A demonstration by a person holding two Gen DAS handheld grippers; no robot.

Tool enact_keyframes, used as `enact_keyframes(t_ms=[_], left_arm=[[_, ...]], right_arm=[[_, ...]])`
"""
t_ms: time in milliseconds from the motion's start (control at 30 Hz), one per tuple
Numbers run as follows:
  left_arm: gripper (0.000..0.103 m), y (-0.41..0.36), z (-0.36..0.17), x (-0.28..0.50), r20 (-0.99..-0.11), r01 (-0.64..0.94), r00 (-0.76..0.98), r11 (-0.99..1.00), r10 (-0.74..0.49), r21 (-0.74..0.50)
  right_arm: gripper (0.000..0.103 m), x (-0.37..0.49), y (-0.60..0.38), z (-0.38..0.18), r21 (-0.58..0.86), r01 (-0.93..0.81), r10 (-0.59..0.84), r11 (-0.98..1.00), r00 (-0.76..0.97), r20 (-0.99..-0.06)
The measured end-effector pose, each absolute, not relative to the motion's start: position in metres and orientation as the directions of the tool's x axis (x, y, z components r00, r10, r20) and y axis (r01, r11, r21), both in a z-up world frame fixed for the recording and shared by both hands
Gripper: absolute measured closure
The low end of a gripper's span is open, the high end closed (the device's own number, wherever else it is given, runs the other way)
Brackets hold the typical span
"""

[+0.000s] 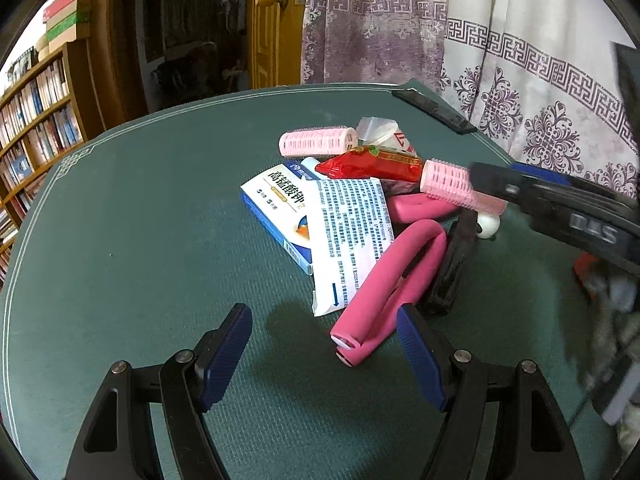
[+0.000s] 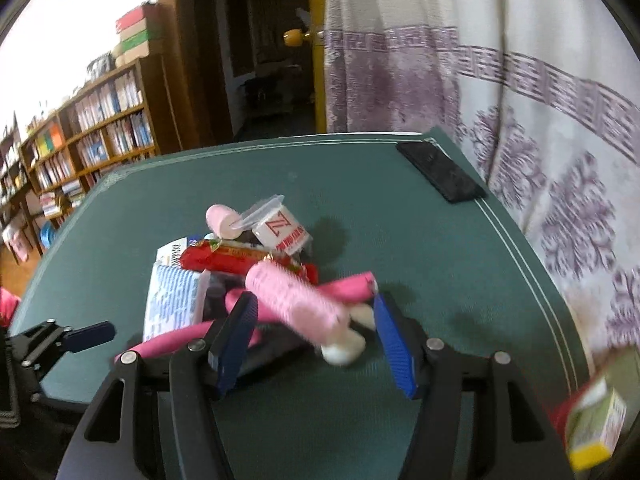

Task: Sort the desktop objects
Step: 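Grasp a pink hair roller with the right gripper while the left approaches a pink foam curler, then grasp the pink foam curler with the left gripper while the right holds the roller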

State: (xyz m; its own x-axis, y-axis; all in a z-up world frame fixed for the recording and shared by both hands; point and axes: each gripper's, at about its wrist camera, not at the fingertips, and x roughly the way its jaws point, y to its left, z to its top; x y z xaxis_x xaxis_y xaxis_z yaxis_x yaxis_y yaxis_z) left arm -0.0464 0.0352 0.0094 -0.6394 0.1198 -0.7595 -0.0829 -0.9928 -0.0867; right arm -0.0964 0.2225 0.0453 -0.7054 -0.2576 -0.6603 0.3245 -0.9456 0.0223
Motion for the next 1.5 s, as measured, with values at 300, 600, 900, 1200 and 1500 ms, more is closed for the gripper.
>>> enact_keyframes(t_ms=[300,600,900,1200,1500], left_arm=[[0.027,0.036,0.007,-0.048,-0.761,-0.091,-0.635,-0.991,0.132,-0.095],[0.027,0.046,0.003,-0.047,-0.777,-0.135,-0.616,-0.989,0.133,-0.062],[0.027,0.075,0.002,-0.040,-0.790,-0.253,-0.572,-0.964,0.221,-0.087],[0.027,0.115,0.014,-0.020,-0.763,-0.427,-0.454,-0.864,0.459,-0.266],[0.027,0.103,0.022,-0.030,-0.770,-0.343,-0.540,-0.924,0.340,-0.167]], right_arm=[[0.061,-0.114,0.204,0.021,-0.040,0.398,-0.245,-0.916,-0.638,-0.730],[0.071,-0.088,0.229,0.027,0.052,0.348,-0.275,-0.936,-0.633,-0.724],[0.071,-0.051,0.262,0.029,0.102,0.265,-0.257,-0.959,-0.656,-0.710],[0.071,-0.018,0.289,0.047,0.148,0.225,-0.266,-0.963,-0.703,-0.660],[0.071,-0.005,0.307,0.054,0.188,0.206,-0.279,-0.960,-0.722,-0.633]])
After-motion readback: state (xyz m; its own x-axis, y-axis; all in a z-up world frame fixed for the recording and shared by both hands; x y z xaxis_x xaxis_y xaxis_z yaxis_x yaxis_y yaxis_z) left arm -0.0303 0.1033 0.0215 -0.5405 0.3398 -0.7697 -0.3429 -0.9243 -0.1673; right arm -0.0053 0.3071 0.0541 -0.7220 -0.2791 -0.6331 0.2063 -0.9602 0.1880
